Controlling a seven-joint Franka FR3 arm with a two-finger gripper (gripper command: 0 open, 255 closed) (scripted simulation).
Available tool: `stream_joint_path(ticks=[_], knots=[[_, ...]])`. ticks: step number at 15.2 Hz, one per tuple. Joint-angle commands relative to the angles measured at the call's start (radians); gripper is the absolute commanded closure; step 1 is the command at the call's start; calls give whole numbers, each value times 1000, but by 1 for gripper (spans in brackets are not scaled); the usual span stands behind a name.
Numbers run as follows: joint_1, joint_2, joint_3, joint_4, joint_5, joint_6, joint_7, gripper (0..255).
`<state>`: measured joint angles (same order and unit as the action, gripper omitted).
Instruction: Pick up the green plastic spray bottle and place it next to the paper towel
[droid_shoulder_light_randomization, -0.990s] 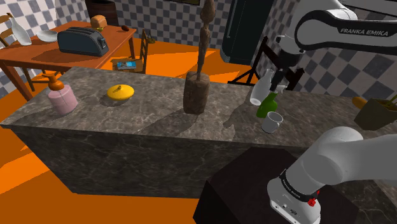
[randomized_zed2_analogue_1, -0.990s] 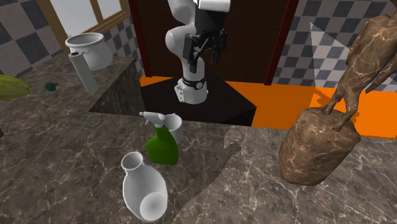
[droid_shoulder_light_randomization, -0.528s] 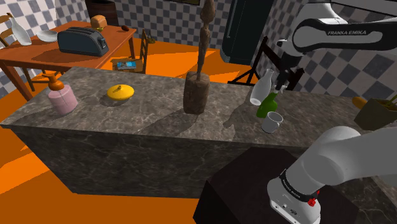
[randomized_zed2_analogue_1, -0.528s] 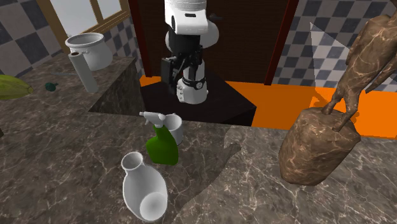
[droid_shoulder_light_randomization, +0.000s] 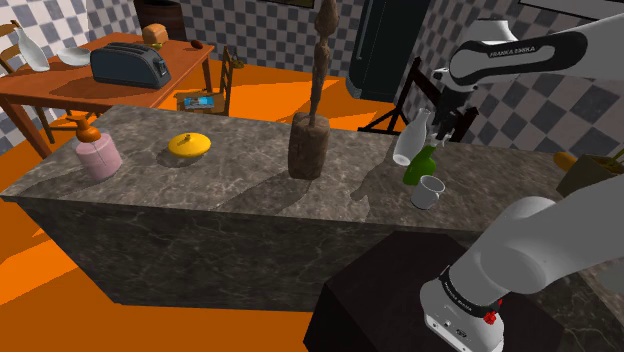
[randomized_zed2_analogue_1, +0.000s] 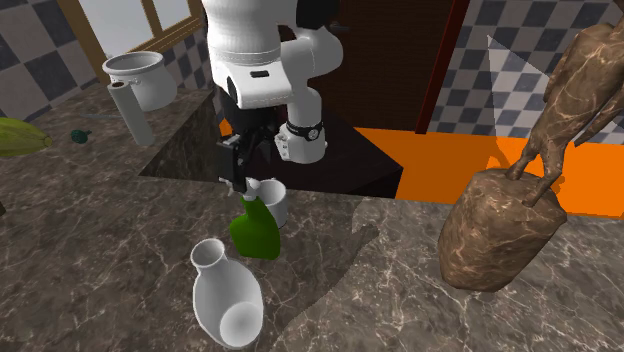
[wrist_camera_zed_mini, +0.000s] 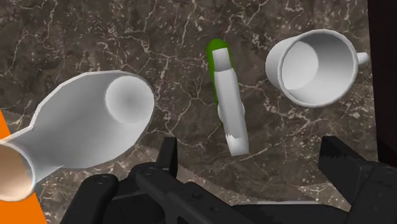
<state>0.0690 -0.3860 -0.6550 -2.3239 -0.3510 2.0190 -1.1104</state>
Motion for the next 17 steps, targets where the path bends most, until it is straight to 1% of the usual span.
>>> stream_joint_path(ticks=[1,6,14,15,17], knots=[[7,25,-16,-2,6,28,-18,0],[9,62,-43,-49,8,111,-26,0],[9,62,-43,-49,8,111,-26,0],[9,62,-43,-49,8,111,-26,255],[9,62,-43,-49,8,111,-26,255]])
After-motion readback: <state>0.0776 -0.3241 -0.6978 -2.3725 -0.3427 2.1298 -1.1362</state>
